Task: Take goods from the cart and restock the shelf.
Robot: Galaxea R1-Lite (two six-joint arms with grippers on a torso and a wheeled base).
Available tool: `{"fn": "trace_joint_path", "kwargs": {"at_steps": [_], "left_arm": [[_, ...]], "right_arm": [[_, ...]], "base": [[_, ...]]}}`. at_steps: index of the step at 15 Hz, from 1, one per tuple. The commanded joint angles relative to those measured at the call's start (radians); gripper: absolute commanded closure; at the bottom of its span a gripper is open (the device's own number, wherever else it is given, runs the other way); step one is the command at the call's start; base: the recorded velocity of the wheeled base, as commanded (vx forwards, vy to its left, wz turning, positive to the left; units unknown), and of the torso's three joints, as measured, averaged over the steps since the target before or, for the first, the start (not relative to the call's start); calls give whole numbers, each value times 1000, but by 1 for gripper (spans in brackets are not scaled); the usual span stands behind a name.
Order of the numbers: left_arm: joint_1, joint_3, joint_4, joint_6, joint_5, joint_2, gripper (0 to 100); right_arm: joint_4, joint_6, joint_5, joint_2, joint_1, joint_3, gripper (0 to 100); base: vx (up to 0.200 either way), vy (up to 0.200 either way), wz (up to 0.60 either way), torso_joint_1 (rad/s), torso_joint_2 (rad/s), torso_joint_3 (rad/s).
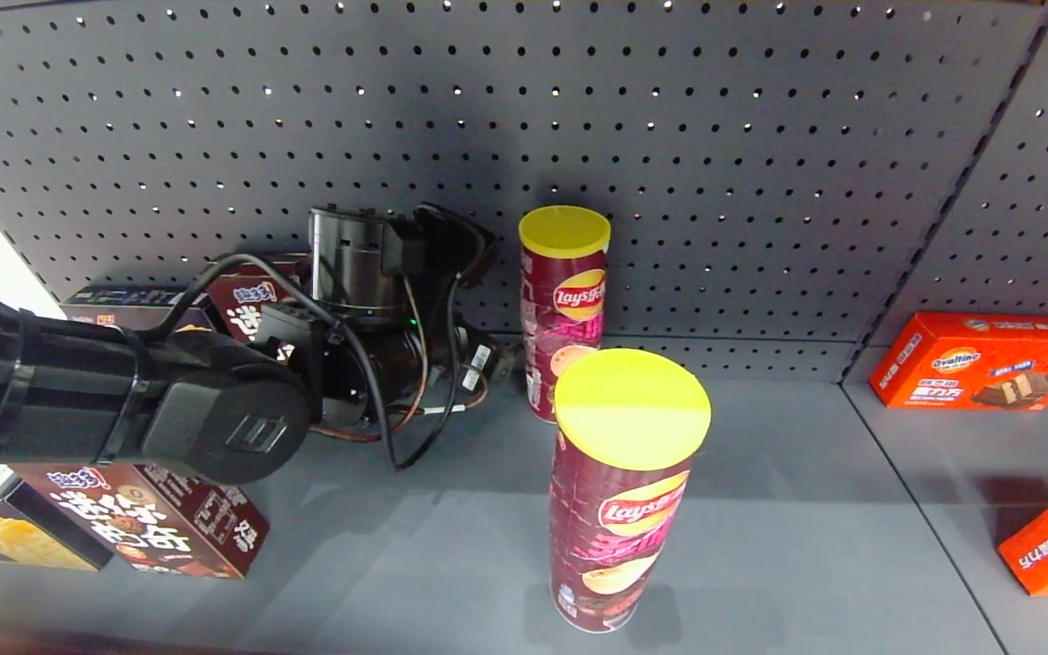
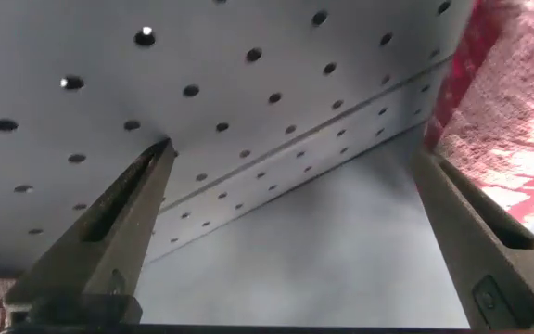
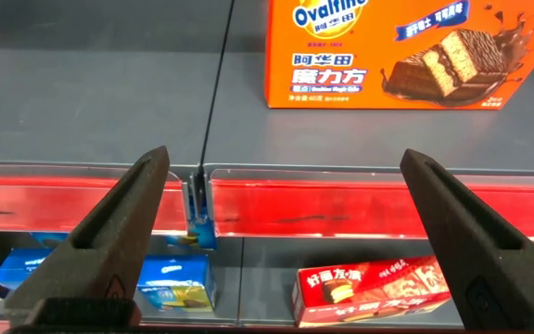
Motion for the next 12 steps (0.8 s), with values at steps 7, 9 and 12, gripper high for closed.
{"fn": "trace_joint_path", "kwargs": {"at_steps": [7, 9, 12], "left_arm": [[-19, -13, -3, -2, -1, 21, 0], [-28, -5, -3, -3, -1, 18, 0], [-28, 47, -3, -3, -1, -48, 0]], "right_arm": [[1, -1, 0, 1, 0, 0, 0], [1, -1, 0, 1, 0, 0, 0], [1, 0, 0, 0, 0, 0, 0]], "base": [[0, 0, 0, 0, 0, 0], [0, 0, 0, 0, 0, 0], [0, 0, 0, 0, 0, 0]]}}
